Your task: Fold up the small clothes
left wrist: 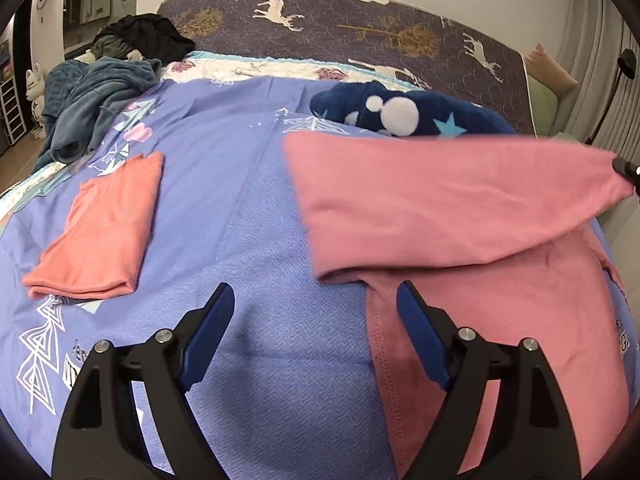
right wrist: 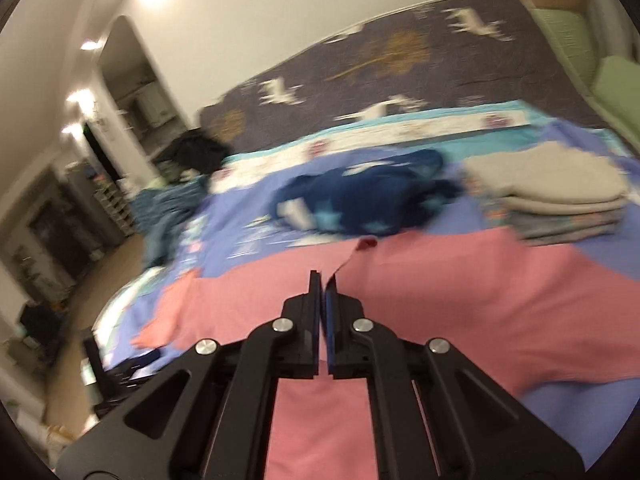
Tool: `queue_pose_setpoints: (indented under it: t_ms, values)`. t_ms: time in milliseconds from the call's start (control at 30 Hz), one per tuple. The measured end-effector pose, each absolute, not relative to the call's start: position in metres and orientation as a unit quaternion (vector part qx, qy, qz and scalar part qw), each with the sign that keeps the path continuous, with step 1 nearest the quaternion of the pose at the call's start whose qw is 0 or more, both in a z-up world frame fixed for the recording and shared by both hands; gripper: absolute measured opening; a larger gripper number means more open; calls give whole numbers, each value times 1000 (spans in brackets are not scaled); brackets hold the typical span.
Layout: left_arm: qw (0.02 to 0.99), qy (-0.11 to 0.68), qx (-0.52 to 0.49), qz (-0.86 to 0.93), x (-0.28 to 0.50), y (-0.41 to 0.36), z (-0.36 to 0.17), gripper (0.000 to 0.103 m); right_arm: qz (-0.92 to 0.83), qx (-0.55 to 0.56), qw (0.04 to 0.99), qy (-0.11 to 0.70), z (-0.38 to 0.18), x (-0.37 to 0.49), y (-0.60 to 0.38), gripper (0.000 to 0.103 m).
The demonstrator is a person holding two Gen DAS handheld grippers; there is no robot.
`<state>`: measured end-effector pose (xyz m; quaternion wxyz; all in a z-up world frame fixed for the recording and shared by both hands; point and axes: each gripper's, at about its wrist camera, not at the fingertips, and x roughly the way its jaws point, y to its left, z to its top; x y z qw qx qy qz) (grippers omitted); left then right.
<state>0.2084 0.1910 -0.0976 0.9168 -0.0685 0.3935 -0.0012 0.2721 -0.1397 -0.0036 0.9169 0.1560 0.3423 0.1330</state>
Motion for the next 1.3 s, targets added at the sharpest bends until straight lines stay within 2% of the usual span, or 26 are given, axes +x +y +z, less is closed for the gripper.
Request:
queue_pose_setpoints:
  t_ms: [167,267,333,400,500,600,667,767,800,867,1033,1100,1167,1200,1233,1267,1300]
  values:
    - [911,406,-69,-1,214,190,-101,83,91,187,893,398,-49,286,-173,3]
    - [908,414,-68,-3,220,188,-103,83,82,198,890,402,-59,285,-177,3]
    - [903,424,-65,4,226,188,-106,82,99,217,895,378,-47,280,-178,3]
    - [900,431,-60,10,229,187,-109,75,129,229,905,334,-27,269,-179,3]
    - [900,433,-48,22,231,184,-112,74,90,178,933,299,-10,264,-188,2]
    - [902,429,-37,38,230,182,-110,74,8,130,921,366,-45,283,-207,2]
    - [905,423,-27,46,228,179,-109,74,2,175,889,424,-78,289,-226,2]
    - [905,421,-17,50,227,176,-109,74,45,257,868,423,-93,282,-239,10]
    - [905,422,-17,50,227,177,-109,74,62,276,864,417,-93,281,-240,25]
    - [904,423,-19,50,227,178,-110,75,78,282,866,406,-87,283,-235,42]
    - [901,429,-45,43,229,186,-113,78,104,244,863,429,-79,299,-203,42]
    - [900,431,-56,40,229,188,-114,79,103,224,849,468,-92,309,-191,52]
    - [899,431,-57,40,229,188,-115,79,90,207,854,470,-99,316,-182,53]
    - [900,431,-56,40,229,188,-115,79,84,201,859,463,-98,319,-179,51]
    - [900,431,-55,41,229,187,-115,79,80,195,863,459,-95,320,-175,40]
    - [900,430,-54,42,229,186,-115,79,82,189,867,454,-89,320,-169,4]
    - [900,430,-53,43,229,186,-114,79,82,185,878,435,-77,314,-166,1]
